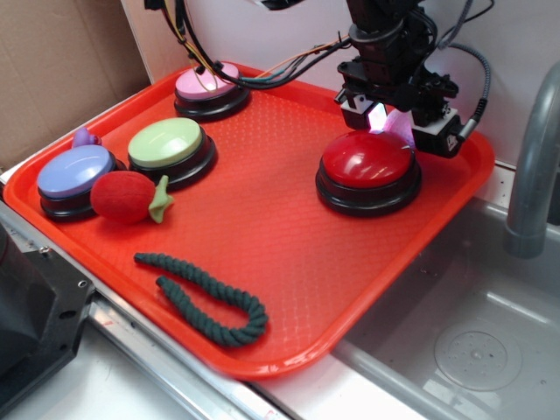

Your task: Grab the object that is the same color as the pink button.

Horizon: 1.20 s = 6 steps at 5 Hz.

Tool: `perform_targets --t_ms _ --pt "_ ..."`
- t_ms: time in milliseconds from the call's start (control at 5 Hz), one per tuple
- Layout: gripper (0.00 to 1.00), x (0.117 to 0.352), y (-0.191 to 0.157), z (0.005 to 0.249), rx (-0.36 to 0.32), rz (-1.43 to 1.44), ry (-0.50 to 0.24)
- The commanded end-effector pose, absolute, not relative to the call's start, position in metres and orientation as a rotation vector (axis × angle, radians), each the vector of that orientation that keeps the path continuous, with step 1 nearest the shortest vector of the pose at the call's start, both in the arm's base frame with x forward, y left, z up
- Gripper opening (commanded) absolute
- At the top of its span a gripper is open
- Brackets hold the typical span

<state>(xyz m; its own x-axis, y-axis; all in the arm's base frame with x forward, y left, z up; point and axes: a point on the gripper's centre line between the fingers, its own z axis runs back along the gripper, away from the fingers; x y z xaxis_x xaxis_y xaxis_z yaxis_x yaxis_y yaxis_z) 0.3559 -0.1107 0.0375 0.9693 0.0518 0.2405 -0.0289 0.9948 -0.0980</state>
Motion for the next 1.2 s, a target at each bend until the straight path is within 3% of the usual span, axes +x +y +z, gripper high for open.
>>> perform_targets --t_ms 0,400,600,800,1000 --pt "1.00 0.356 -0.111 0.038 -0.094 0.041 -0.245" --pt "1.00 0.343 -0.106 0.061 -0.057 0.042 -0.284" --pt "0.92 0.326 -0.101 0.087 -0.086 0.058 -0.363" --pt "0.00 0.313 -0.096 0.109 -0.094 0.073 -0.402" --pt "0.00 0.310 -0.095 0.122 -0.089 0.059 -0.426"
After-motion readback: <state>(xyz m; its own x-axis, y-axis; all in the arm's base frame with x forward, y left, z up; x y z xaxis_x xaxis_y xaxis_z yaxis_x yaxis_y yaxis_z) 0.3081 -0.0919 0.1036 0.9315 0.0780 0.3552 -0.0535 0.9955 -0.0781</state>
